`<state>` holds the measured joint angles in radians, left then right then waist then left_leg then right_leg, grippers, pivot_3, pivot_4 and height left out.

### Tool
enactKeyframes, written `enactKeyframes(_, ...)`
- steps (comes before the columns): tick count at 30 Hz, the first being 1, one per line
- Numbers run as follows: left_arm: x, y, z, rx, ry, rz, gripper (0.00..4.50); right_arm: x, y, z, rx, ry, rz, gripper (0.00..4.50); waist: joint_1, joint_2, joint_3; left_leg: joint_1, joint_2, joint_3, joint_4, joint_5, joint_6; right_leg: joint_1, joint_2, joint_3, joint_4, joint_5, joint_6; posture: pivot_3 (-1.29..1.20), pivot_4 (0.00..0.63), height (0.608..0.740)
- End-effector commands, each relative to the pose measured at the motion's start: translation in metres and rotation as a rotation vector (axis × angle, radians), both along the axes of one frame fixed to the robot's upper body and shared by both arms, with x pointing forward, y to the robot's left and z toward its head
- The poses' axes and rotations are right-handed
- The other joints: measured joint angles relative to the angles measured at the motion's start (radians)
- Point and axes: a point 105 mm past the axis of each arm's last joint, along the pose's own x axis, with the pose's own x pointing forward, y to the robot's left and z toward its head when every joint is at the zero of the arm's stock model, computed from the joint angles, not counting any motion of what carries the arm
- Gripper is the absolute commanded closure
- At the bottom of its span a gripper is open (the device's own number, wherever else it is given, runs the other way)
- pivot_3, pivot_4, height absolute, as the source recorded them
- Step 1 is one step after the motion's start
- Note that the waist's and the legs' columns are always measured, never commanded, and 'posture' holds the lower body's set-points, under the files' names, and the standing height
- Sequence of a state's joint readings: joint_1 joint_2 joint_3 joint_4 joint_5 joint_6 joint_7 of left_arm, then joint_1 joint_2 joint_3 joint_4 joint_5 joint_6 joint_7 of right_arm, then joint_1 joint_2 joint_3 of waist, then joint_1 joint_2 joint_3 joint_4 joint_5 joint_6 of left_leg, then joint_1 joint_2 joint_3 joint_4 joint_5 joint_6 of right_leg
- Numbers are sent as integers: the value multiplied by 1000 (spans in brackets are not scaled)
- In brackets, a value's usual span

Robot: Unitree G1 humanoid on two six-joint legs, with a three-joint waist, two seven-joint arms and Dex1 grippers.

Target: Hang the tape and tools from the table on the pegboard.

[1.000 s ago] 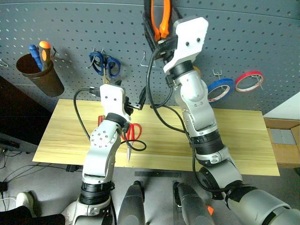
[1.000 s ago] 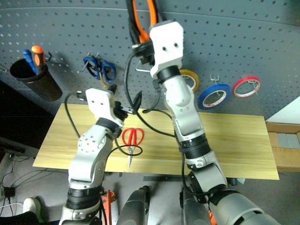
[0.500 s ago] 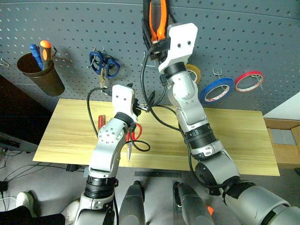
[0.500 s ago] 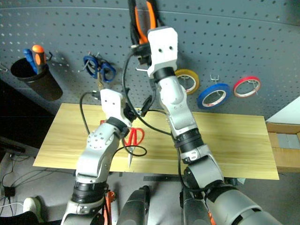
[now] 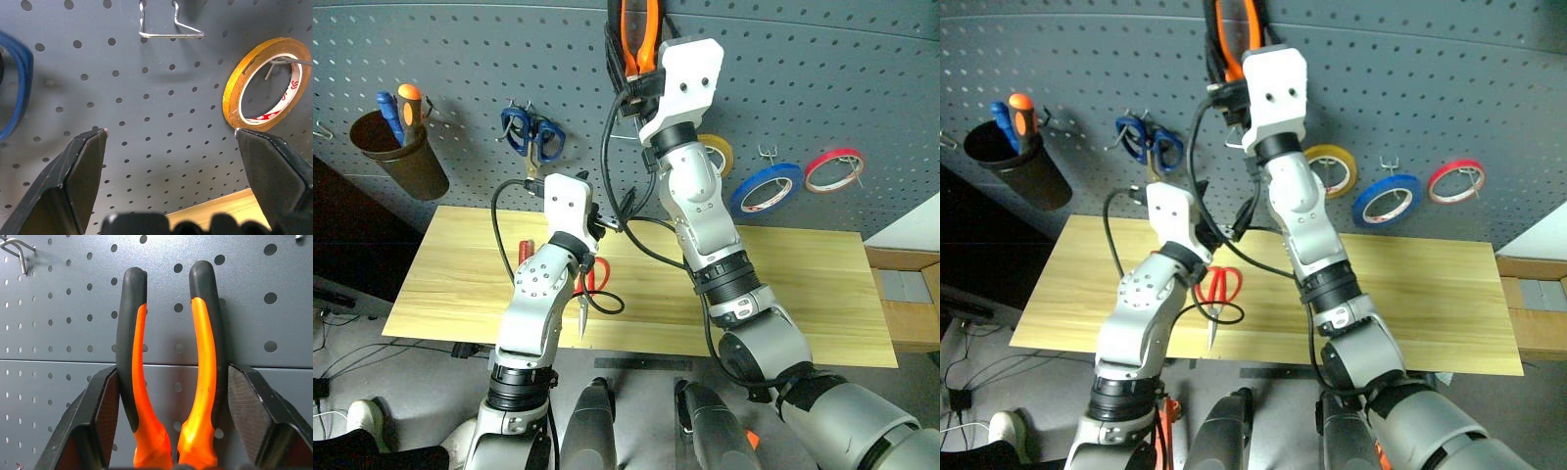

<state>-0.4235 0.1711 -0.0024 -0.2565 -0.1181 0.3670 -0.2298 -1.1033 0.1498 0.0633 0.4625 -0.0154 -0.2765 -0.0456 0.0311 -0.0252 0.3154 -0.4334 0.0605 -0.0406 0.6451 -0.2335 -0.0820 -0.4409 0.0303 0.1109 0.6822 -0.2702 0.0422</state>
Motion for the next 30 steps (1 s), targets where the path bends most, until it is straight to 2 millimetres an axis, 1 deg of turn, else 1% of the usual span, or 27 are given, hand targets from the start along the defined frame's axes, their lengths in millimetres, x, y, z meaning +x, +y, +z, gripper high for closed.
enactKeyframes(1, -10, -2, 27, -41, -114, -25, 0, -17, 10, 13, 63, -40, 60, 1806, 0, 0, 0, 0, 0, 0, 0, 0, 0, 0, 0, 0, 0, 0, 0, 216, 334, 740)
enactKeyframes(4, -18, 0, 42, -38, -191, -19, 0, -14, 11, 9, 63, -22, 60, 1806, -1, 0, 0, 0, 0, 0, 0, 0, 0, 0, 0, 0, 0, 0, 0, 214, 337, 740)
enactKeyframes(6, -22, 3, 48, -45, -225, -10, 0, -12, 10, 8, 63, -17, 56, 1806, -1, 0, 0, 0, 0, 0, 0, 0, 0, 0, 0, 0, 0, 0, 0, 215, 339, 740)
enactKeyframes(8, -28, 10, 57, -64, -275, 17, 0, -11, 9, 8, 65, -11, 51, 1806, -1, 0, 0, 0, 0, 0, 0, 0, 0, 0, 0, 0, 0, 0, 0, 215, 341, 740)
enactKeyframes(10, -33, 15, 61, -64, -304, 39, 0, -9, 8, 7, 67, -6, 49, 1806, -1, 0, 0, 0, 0, 0, 0, 0, 0, 0, 0, 0, 0, 0, 0, 215, 340, 740)
enactKeyframes(14, -35, 19, 60, -62, -305, 60, 0, -8, 9, 4, 68, 6, 48, 1806, 0, 0, 0, 0, 0, 0, 0, 0, 0, 0, 0, 0, 0, 0, 0, 220, 340, 740)
enactKeyframes(19, -34, 20, 57, -60, -299, 67, 0, -6, 11, -3, 73, 28, 49, 1806, 0, 0, 0, 0, 0, -1, 0, 0, 0, 0, 0, 0, 0, 0, 0, 224, 341, 740)
enactKeyframes(23, -34, 22, 58, -60, -300, 72, 0, -4, 13, -9, 83, 52, 49, 1806, 1, 0, 0, 0, 0, -1, 0, 0, 0, 0, 0, -1, 0, 0, 0, 228, 341, 740)
enactKeyframes(30, -34, 28, 56, -53, -294, 89, 0, -6, 18, -22, 79, 81, 57, 1806, 1, 0, 1, 0, 0, -1, 0, 0, 0, 0, 0, -1, 0, 0, 0, 234, 342, 740)
